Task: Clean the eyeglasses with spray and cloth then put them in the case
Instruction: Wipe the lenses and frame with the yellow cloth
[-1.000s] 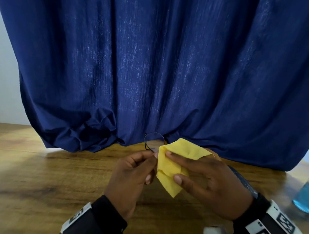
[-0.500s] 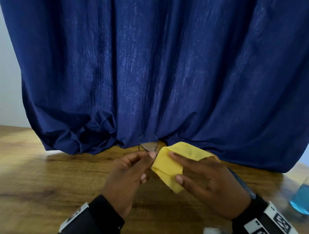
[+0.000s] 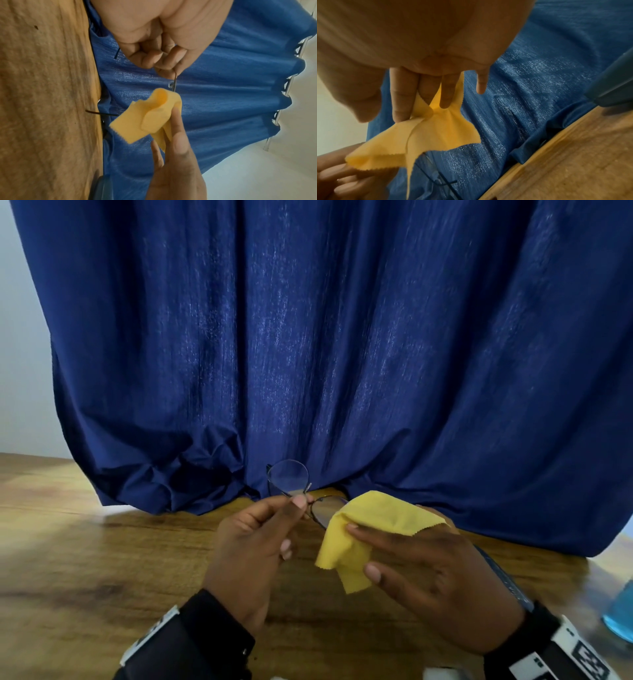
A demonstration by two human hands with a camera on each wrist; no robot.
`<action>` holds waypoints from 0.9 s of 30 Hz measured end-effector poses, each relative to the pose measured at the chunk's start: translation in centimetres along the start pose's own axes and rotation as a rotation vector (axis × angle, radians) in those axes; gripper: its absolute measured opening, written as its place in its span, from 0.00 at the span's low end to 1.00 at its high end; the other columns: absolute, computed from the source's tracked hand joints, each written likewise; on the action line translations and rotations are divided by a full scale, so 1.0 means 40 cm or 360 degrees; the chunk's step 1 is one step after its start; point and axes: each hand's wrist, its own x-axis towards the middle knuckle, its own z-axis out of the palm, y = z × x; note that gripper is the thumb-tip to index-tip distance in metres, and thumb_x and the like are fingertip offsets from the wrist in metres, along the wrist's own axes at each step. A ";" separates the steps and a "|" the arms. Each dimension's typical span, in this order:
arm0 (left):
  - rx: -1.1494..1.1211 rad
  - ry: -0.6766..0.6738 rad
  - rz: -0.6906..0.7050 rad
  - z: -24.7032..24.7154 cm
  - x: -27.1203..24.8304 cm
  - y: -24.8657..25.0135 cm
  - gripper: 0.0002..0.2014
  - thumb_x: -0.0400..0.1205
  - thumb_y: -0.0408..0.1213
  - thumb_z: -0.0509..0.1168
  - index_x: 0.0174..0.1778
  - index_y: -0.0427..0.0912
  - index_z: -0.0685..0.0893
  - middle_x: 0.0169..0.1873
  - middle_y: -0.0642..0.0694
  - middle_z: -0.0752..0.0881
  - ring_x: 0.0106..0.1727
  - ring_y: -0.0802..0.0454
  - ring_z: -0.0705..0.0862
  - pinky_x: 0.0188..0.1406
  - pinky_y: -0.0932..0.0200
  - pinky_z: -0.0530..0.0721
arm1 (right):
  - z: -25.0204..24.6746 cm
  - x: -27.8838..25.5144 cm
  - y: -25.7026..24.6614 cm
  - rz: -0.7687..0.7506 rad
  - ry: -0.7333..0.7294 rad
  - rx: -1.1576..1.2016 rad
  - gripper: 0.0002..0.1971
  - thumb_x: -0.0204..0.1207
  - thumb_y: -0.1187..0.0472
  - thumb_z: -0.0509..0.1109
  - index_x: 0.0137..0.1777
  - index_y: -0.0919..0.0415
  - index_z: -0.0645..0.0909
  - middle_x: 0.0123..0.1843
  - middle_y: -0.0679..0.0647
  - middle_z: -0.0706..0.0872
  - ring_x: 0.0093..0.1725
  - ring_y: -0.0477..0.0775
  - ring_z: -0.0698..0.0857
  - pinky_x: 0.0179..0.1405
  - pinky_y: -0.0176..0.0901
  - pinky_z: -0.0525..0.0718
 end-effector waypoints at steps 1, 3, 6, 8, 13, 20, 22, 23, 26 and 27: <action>0.0016 -0.0028 -0.0015 0.004 -0.003 -0.002 0.15 0.73 0.44 0.72 0.48 0.39 0.94 0.36 0.45 0.89 0.24 0.60 0.71 0.29 0.59 0.71 | -0.001 0.000 0.001 0.0019 -0.0003 -0.0004 0.23 0.79 0.33 0.61 0.75 0.24 0.69 0.31 0.28 0.80 0.42 0.26 0.80 0.55 0.40 0.68; 0.0068 -0.0103 -0.0043 0.016 -0.017 -0.011 0.15 0.73 0.44 0.72 0.48 0.38 0.94 0.27 0.50 0.86 0.25 0.59 0.71 0.29 0.59 0.70 | -0.001 0.001 -0.003 0.0045 -0.0040 -0.0046 0.25 0.79 0.29 0.57 0.77 0.20 0.63 0.33 0.33 0.82 0.45 0.30 0.80 0.52 0.34 0.67; 0.0127 -0.0158 -0.0055 0.032 -0.034 -0.021 0.15 0.73 0.46 0.71 0.46 0.39 0.94 0.19 0.53 0.79 0.24 0.57 0.70 0.29 0.58 0.70 | -0.001 0.004 -0.019 0.0039 -0.0117 -0.0088 0.26 0.78 0.28 0.55 0.77 0.19 0.60 0.32 0.38 0.82 0.45 0.32 0.81 0.48 0.29 0.67; 0.0107 -0.0132 -0.0055 0.031 -0.031 -0.020 0.16 0.72 0.46 0.71 0.46 0.38 0.94 0.18 0.53 0.78 0.24 0.57 0.69 0.28 0.58 0.69 | -0.002 0.004 -0.027 -0.0009 -0.0112 -0.0072 0.25 0.78 0.29 0.58 0.76 0.21 0.65 0.30 0.36 0.81 0.41 0.30 0.80 0.49 0.25 0.66; 0.0066 -0.0034 -0.0012 0.000 -0.003 -0.004 0.16 0.71 0.45 0.73 0.48 0.40 0.94 0.34 0.48 0.88 0.25 0.59 0.71 0.29 0.58 0.71 | -0.003 -0.005 -0.006 -0.0056 -0.0007 0.0027 0.17 0.79 0.37 0.66 0.68 0.27 0.80 0.28 0.27 0.81 0.37 0.25 0.82 0.74 0.53 0.70; 0.0196 -0.0223 -0.0003 0.032 -0.036 -0.020 0.14 0.71 0.46 0.72 0.43 0.39 0.94 0.24 0.47 0.80 0.24 0.57 0.69 0.28 0.57 0.69 | -0.012 0.004 -0.028 0.0042 -0.0107 -0.0120 0.28 0.77 0.29 0.57 0.79 0.21 0.60 0.35 0.34 0.81 0.48 0.28 0.78 0.47 0.30 0.65; 0.0192 -0.0228 0.0014 0.034 -0.039 -0.022 0.15 0.71 0.47 0.71 0.43 0.41 0.94 0.25 0.44 0.79 0.25 0.56 0.69 0.28 0.57 0.69 | -0.010 0.004 -0.034 0.0040 -0.0111 -0.0142 0.29 0.77 0.30 0.58 0.79 0.22 0.60 0.35 0.29 0.79 0.48 0.24 0.77 0.47 0.29 0.64; 0.0167 -0.0206 0.0012 0.031 -0.037 -0.020 0.15 0.72 0.47 0.71 0.44 0.40 0.94 0.25 0.45 0.78 0.25 0.56 0.69 0.29 0.57 0.69 | -0.010 0.006 -0.035 0.0028 -0.0104 -0.0130 0.28 0.78 0.31 0.59 0.79 0.23 0.62 0.33 0.27 0.77 0.46 0.21 0.76 0.48 0.29 0.64; 0.0091 -0.0113 -0.0010 0.015 -0.020 -0.011 0.14 0.75 0.44 0.71 0.49 0.39 0.94 0.22 0.50 0.80 0.25 0.57 0.70 0.30 0.58 0.70 | -0.004 0.002 -0.027 -0.0034 -0.0066 -0.0067 0.24 0.79 0.36 0.64 0.76 0.27 0.72 0.26 0.26 0.72 0.39 0.20 0.77 0.56 0.39 0.69; 0.0061 -0.0083 -0.0005 0.009 -0.013 -0.008 0.14 0.75 0.43 0.71 0.51 0.38 0.94 0.25 0.50 0.84 0.25 0.58 0.70 0.30 0.58 0.71 | -0.002 0.001 -0.025 -0.0051 -0.0059 -0.0060 0.22 0.80 0.37 0.64 0.75 0.28 0.73 0.25 0.28 0.73 0.38 0.21 0.78 0.62 0.45 0.72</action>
